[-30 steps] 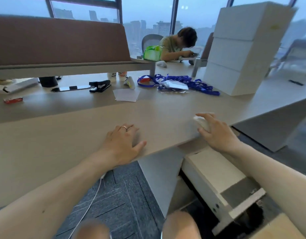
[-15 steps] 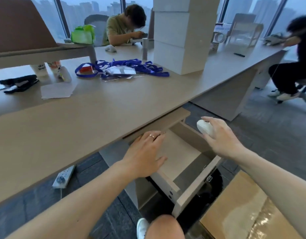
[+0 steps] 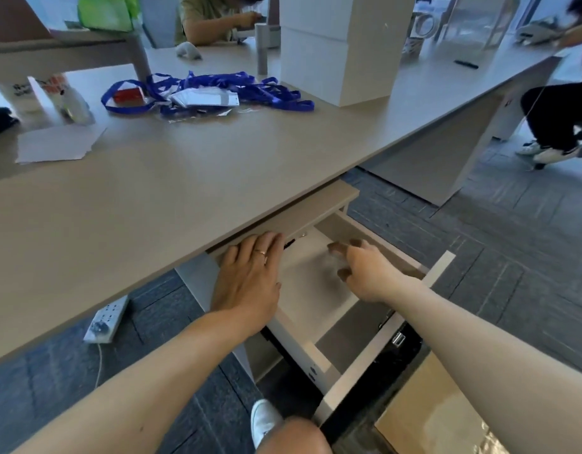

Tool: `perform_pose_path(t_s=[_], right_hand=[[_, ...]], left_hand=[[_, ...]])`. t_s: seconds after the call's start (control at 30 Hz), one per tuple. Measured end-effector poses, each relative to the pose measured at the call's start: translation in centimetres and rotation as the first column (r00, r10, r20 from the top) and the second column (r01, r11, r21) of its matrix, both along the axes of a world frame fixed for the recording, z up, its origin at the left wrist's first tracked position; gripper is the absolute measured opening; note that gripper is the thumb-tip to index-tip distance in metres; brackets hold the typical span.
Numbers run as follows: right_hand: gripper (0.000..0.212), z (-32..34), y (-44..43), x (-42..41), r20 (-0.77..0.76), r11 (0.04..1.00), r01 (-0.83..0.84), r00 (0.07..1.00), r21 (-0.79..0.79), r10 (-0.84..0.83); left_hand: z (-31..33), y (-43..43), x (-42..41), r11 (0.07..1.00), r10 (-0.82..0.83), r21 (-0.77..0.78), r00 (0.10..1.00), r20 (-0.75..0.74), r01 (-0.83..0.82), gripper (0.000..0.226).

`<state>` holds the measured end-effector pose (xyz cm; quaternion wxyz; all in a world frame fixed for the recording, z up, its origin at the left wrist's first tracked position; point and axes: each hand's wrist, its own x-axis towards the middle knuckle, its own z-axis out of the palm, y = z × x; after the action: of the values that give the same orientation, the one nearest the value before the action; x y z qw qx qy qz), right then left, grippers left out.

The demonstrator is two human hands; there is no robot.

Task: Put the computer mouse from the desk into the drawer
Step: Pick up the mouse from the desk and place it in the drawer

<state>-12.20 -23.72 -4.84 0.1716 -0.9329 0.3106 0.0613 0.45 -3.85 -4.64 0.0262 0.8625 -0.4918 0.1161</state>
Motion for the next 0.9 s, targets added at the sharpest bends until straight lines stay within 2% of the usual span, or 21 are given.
perform_pose_path(t_s=[0.13, 0.27, 0.37, 0.67, 0.8, 0.9], right_hand=[[0.07, -1.5, -0.2, 2.3, -0.19, 0.998, -0.028, 0.981, 0.052, 0.038], [0.063, -5.0, -2.2, 4.2, -0.27, 0.995, -0.091, 0.958, 0.045, 0.1], [0.064, -4.1, -0.7, 4.4, -0.268, 0.99, -0.125, 0.954, 0.062, 0.137], [0.071, -4.4, 0.8, 4.2, -0.236, 0.984, -0.171, 0.959, -0.046, 0.155], [0.083, -3.4, 1.0, 3.7, -0.244, 0.991, -0.128, 0.963, -0.03, 0.117], [0.091, -0.8, 0.8, 2.3, -0.143, 0.996, -0.074, 0.987, -0.05, 0.066]], left_hand=[[-0.3, 0.2, 0.2, 1.0, -0.025, 0.018, 0.998, 0.062, 0.024, 0.079], [-0.5, 0.3, 0.3, 0.999, -0.042, 0.033, 0.995, 0.088, 0.039, 0.077], [-0.5, 0.2, 0.3, 0.999, -0.039, 0.031, 0.995, 0.093, 0.037, 0.075], [-0.7, 0.2, 0.3, 0.999, -0.038, 0.029, 0.995, 0.088, 0.035, 0.074], [-0.9, 0.2, 0.4, 0.999, -0.036, 0.025, 0.995, 0.089, 0.034, 0.076], [-1.0, 0.1, 0.4, 0.999, -0.033, 0.027, 0.996, 0.088, 0.031, 0.075]])
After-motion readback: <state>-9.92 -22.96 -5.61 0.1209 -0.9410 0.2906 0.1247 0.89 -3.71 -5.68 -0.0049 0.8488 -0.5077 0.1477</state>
